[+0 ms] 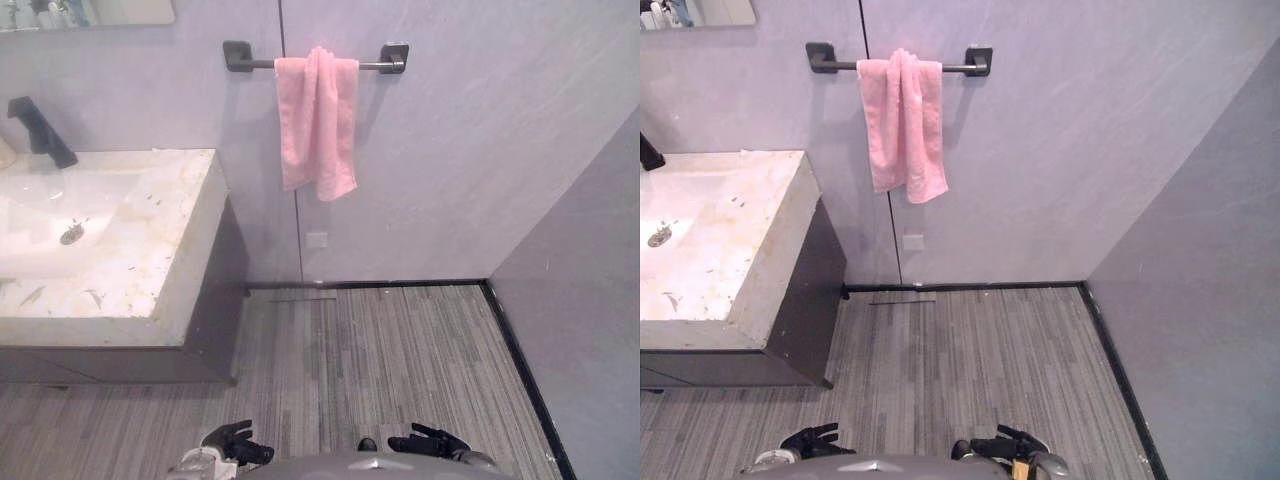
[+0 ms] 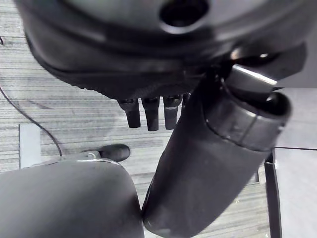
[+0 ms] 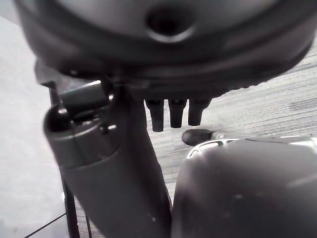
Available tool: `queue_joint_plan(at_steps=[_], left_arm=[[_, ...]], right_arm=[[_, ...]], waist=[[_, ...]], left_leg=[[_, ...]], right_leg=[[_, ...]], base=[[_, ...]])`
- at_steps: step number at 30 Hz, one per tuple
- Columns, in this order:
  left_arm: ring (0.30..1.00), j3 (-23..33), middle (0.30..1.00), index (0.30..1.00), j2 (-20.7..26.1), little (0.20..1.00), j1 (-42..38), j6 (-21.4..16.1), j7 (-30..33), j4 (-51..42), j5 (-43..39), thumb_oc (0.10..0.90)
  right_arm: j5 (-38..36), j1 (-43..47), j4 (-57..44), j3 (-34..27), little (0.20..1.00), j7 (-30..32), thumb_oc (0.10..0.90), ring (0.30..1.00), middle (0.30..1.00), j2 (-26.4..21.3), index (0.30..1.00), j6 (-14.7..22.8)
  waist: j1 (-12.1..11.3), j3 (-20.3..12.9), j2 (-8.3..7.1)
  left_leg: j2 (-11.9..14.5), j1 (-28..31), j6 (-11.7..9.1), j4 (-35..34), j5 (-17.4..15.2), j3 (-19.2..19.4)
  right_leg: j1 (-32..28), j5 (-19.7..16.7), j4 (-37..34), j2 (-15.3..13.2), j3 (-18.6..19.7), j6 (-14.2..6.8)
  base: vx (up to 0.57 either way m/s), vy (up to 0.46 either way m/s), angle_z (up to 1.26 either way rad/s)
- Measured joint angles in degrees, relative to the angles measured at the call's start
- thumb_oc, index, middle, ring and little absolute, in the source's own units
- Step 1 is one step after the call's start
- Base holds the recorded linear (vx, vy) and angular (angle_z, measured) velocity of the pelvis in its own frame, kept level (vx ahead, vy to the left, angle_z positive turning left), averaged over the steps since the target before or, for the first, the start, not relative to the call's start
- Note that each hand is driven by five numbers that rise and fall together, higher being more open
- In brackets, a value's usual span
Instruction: Organize the bathroom.
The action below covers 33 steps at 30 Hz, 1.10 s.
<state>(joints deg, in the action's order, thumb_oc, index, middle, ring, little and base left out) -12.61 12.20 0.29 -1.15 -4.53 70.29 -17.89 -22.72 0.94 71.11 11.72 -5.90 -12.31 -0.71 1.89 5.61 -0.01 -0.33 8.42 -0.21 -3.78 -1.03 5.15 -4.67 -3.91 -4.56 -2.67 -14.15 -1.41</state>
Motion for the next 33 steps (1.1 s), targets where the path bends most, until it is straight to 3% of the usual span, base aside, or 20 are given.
queue_joint_plan(at_steps=[33], left_arm=[[0.900, -0.1, 0.900, 0.900, 0.1, 0.900, -0.3, -1.4, 0.3, 0.0, -0.7, 0.800]], right_arm=[[1.2, 0.1, -0.1, 0.3, 0.900, -0.3, 0.800, 0.900, 0.900, 0.1, 0.900, 1.2]], waist=[[0.0, 0.3, -0.53]], left_leg=[[0.0, 0.0, 0.0, 0.2, -0.1, 0.1]], right_leg=[[-0.1, 0.0, 0.0, 0.0, 0.0, 0.0]], base=[[0.00, 0.000, 0.00]])
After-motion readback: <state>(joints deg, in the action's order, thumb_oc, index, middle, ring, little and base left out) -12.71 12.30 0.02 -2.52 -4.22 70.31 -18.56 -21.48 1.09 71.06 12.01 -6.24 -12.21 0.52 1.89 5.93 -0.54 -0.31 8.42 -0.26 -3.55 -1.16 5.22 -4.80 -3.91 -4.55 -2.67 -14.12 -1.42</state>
